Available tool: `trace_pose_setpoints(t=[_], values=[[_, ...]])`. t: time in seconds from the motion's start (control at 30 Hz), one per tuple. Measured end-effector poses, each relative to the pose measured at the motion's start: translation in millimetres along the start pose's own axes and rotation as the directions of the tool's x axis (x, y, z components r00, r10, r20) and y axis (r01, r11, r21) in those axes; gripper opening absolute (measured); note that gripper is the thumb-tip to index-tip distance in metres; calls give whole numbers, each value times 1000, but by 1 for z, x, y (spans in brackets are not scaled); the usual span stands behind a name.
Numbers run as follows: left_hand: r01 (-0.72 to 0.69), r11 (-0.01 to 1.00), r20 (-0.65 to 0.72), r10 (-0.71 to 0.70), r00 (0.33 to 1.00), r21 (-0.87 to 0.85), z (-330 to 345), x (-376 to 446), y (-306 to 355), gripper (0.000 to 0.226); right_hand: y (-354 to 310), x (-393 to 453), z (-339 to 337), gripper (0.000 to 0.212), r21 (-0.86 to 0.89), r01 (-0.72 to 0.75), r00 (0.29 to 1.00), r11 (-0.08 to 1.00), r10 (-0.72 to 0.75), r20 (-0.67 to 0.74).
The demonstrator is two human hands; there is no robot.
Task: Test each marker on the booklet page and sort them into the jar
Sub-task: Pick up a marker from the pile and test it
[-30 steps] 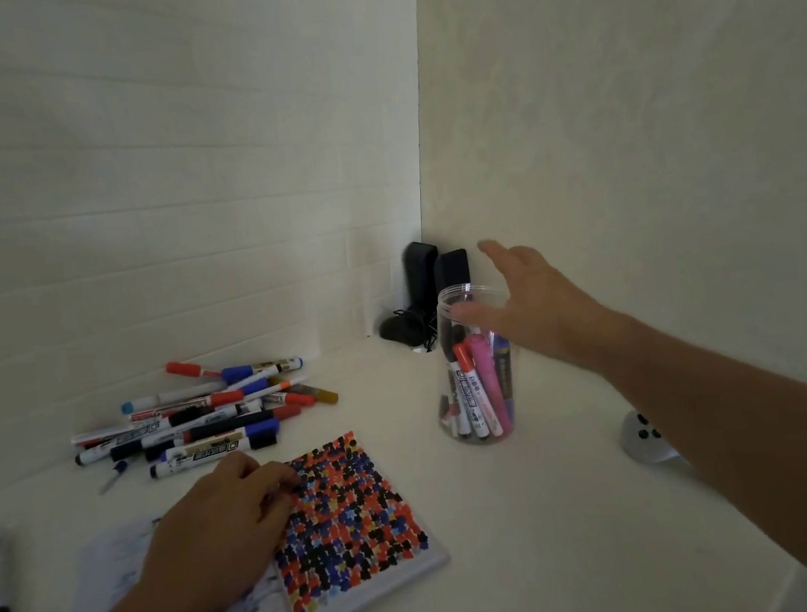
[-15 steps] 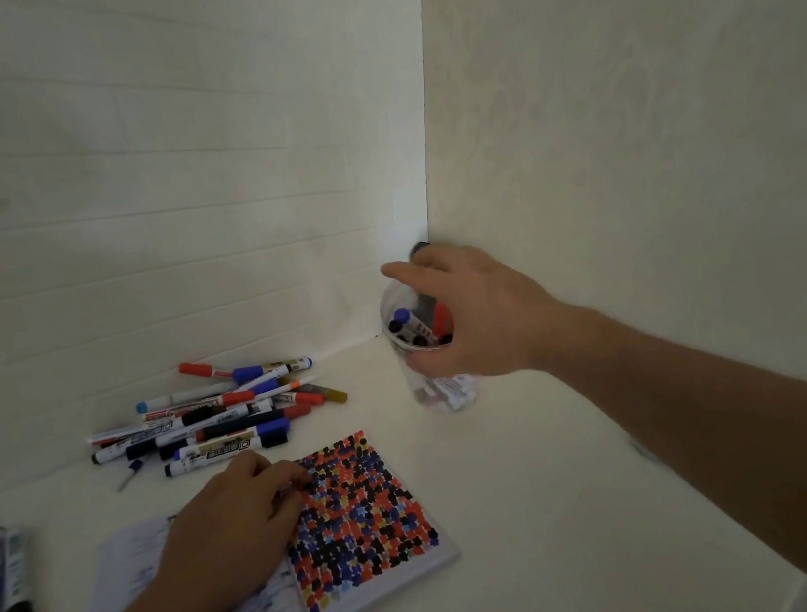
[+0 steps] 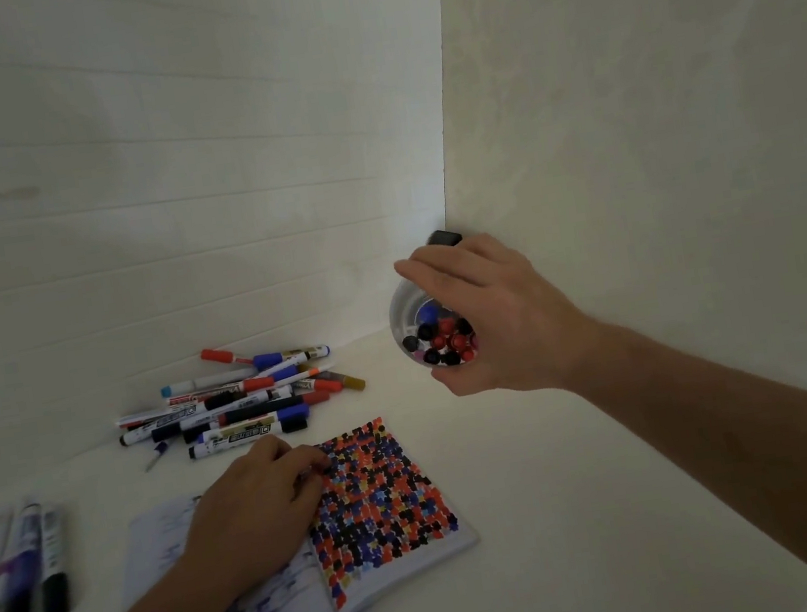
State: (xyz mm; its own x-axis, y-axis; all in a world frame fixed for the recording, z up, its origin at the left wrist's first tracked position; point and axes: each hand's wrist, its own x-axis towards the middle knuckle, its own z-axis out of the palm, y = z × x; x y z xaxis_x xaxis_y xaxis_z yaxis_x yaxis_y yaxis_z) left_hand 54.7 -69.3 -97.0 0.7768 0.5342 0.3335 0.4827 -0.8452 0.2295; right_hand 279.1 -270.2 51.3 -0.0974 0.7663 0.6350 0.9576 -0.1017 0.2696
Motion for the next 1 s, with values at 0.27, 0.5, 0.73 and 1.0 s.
trace_pose_setpoints(t=[0.27, 0.5, 0.73, 1.0], values=[[5, 1000, 6, -5, 1000, -3, 0, 0, 1, 32, 6, -13, 4, 112, 146, -93, 992, 985, 79, 99], [11, 1000, 5, -11, 1000, 1, -1, 1, 1, 33, 31, -13, -7, 101, 258, -421, 889, 870, 339, 310], [7, 1000, 2, -7, 1000, 0, 0, 0, 1, 33, 41, -14, -10, 90, 160, -436, 859, 886, 356, 368], [10, 1000, 4, -10, 1000, -3, -2, 0, 2, 32, 50, -7, -13, 70, 12, -496, 752, 868, 422, 506]])
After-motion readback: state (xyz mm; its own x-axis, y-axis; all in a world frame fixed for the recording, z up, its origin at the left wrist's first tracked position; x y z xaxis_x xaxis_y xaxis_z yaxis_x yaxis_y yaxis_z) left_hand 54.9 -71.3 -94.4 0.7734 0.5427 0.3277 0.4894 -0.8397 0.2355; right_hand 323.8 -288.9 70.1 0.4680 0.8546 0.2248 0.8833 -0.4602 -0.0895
